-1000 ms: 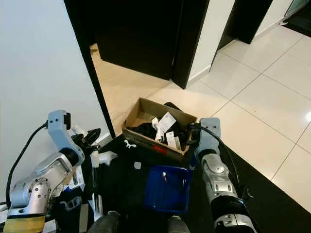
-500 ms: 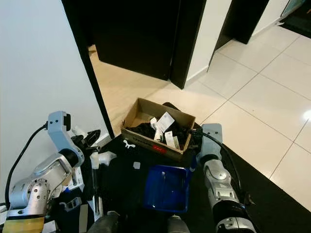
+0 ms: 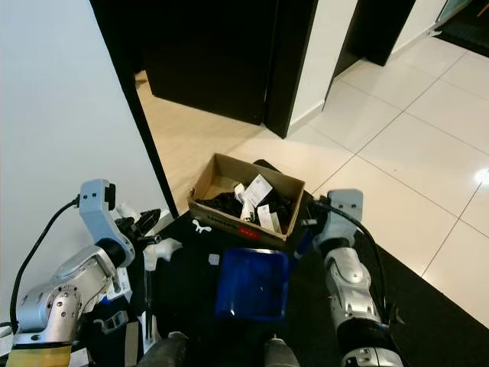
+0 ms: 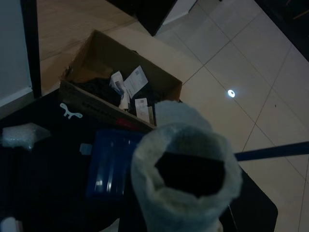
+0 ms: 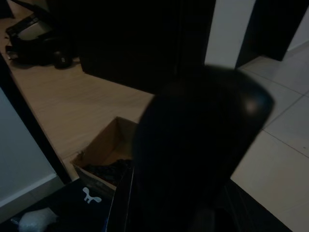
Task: Sweep floor
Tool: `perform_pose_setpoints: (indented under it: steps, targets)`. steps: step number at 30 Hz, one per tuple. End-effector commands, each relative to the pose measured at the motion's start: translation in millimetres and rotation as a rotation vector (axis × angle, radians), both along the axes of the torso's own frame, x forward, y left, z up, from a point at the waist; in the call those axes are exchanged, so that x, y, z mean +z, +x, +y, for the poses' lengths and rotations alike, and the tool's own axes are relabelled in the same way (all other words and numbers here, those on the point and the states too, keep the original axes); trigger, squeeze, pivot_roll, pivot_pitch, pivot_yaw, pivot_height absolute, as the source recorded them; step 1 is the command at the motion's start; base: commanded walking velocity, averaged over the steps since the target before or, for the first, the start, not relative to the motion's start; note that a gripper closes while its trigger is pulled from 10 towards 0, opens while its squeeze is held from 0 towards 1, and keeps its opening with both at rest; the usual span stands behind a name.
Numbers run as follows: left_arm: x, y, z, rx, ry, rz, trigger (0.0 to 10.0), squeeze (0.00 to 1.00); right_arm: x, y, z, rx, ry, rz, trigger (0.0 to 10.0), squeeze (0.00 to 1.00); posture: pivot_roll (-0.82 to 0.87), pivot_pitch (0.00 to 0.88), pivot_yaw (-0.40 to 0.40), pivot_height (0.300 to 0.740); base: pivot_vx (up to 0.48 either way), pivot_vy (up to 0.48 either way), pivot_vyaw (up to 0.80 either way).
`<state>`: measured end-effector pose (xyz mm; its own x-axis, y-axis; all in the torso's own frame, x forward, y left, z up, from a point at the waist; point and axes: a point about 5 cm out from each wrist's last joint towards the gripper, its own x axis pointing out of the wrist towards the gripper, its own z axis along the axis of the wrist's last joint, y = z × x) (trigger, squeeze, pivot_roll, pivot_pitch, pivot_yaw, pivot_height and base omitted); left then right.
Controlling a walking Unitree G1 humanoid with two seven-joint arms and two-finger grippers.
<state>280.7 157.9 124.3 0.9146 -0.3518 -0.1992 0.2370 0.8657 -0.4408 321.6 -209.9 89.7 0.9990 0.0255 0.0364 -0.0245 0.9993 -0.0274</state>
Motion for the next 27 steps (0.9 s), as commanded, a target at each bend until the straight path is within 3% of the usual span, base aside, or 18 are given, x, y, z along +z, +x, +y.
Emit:
perform_pose_setpoints:
  steps: [1, 17, 25, 27]
  targets:
    - [-0.6, -0.5, 0.2, 0.003, 0.010, 0.001, 10.0, 0.00, -8.3, -4.2, -3.6, -0.017, 0.002, 0.025, 10.0, 0.00, 0.16, 0.172, 0.039, 0.740, 0.000, 0.000, 0.00]
    - [3.6, 5.2, -1.0, -0.010, 0.010, -0.011, 10.0, 0.00, -19.1, -8.2, -6.7, -0.055, 0.044, 0.086, 10.0, 0.00, 0.16, 0.175, 0.055, 0.740, 0.000, 0.000, 0.00]
    - [18.3, 19.0, -8.0, -0.072, 0.004, -0.083, 10.0, 0.00, -24.9, -8.5, -10.7, -0.083, 0.035, 0.120, 10.0, 0.00, 0.16, 0.177, 0.065, 0.740, 0.000, 0.000, 0.00]
    - [29.0, 20.9, -15.0, -0.132, -0.003, -0.130, 10.0, 0.00, -27.0, -8.5, -10.5, -0.084, 0.027, 0.141, 10.0, 0.00, 0.16, 0.178, 0.066, 0.740, 0.000, 0.000, 0.00]
